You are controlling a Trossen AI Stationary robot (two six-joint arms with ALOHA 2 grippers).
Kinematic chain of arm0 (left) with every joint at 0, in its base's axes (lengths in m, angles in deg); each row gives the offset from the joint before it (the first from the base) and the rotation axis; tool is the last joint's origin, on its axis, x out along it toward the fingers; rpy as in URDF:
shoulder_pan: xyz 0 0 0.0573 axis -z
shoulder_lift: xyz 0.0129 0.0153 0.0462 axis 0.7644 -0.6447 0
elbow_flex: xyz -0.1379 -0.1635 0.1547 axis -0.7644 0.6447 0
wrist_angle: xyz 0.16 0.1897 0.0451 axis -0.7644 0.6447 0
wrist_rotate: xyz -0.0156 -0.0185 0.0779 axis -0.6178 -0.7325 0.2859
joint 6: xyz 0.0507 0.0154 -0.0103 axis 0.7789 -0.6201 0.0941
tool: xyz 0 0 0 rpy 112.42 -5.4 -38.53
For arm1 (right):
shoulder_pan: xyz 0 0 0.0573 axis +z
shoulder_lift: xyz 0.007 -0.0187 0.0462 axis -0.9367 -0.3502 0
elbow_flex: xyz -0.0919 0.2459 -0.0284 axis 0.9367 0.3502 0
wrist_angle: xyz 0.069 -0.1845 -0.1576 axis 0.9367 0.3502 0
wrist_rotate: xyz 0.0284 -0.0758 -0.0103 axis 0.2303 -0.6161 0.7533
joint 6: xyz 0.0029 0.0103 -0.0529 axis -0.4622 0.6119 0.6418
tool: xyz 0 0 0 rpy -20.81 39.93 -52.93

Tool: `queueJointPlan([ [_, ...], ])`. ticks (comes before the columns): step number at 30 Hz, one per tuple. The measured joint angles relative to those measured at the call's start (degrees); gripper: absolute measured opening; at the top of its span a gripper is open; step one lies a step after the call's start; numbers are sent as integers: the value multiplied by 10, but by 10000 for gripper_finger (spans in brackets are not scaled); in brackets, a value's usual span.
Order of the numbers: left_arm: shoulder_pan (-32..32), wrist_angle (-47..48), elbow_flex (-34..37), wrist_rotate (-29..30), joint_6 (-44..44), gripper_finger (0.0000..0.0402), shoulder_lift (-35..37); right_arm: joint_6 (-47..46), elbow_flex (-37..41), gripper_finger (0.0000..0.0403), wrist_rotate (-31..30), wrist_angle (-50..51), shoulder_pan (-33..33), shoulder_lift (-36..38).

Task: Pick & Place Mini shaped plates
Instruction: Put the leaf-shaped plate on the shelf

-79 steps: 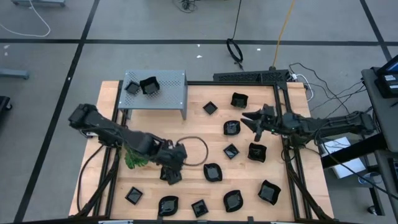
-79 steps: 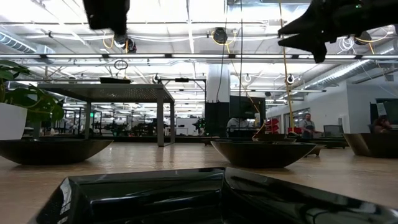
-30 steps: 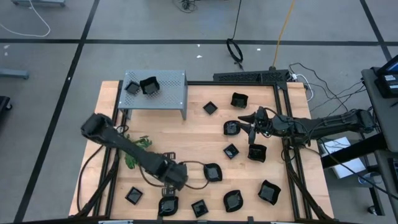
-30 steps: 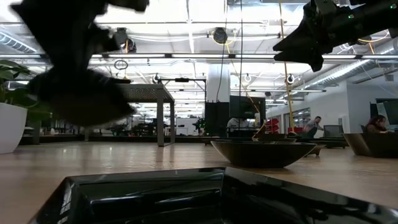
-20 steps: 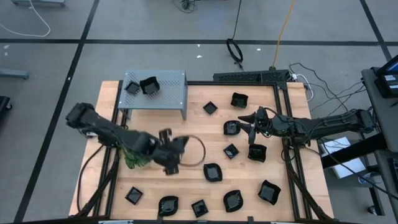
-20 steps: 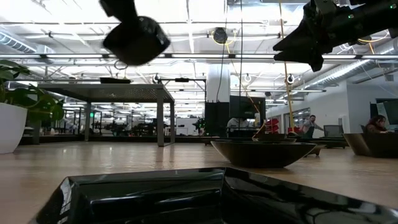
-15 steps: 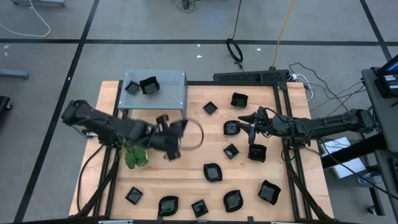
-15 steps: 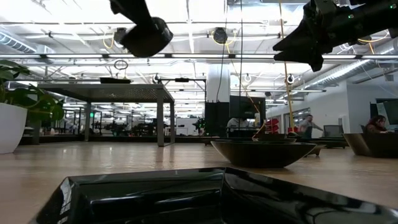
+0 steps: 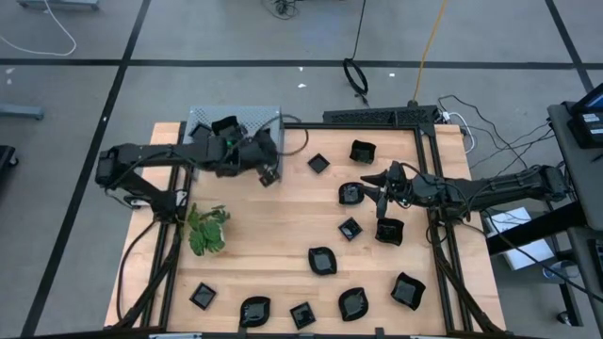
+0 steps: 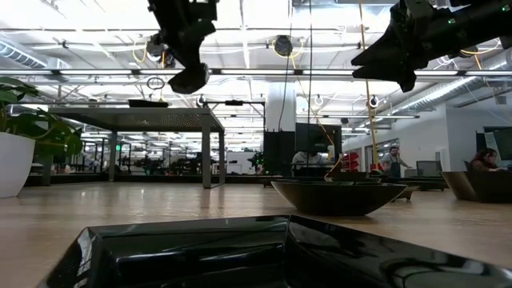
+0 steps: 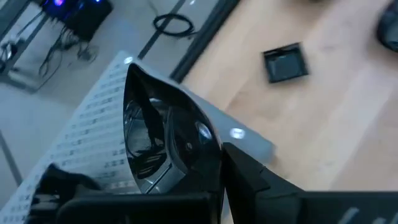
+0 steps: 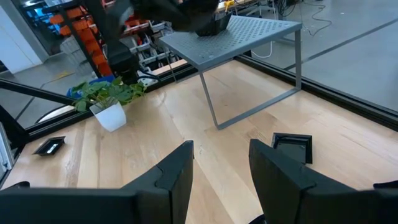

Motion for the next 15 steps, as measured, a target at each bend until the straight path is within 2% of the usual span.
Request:
queueJointPlan([
  [6, -56, -1, 0, -58, 0, 5, -7, 0, 0, 144, 0, 0, 0, 0],
  [11, -81, -12, -1, -60, -1, 16, -15, 0, 0, 144, 0, 0, 0, 0],
  [15, -91, -26, -1, -63, 16, 7, -34, 0, 0, 144, 0, 0, 0, 0],
])
